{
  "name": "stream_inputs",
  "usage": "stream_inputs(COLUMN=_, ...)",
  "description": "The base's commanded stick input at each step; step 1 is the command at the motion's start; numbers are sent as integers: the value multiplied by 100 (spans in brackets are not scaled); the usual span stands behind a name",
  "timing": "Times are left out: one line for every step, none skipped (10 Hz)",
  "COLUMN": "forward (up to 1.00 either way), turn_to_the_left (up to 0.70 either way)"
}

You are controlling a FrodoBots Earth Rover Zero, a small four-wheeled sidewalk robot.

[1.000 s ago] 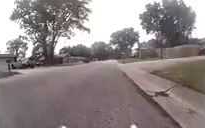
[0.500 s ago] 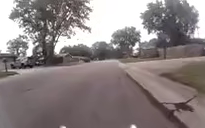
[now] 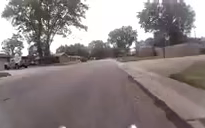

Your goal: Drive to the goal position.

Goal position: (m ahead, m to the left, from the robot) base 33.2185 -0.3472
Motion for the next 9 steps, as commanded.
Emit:
stream_inputs(forward=100, turn_to_the_left=-40)
stream_inputs(forward=100, turn_to_the_left=0)
stream_inputs(forward=100, turn_to_the_left=0)
stream_inputs(forward=100, turn_to_the_left=0)
stream_inputs(forward=100, turn_to_the_left=0)
stream_inputs(forward=100, turn_to_the_left=0)
stream_inputs(forward=100, turn_to_the_left=0)
stream_inputs(forward=100, turn_to_the_left=0)
stream_inputs(forward=100, turn_to_the_left=0)
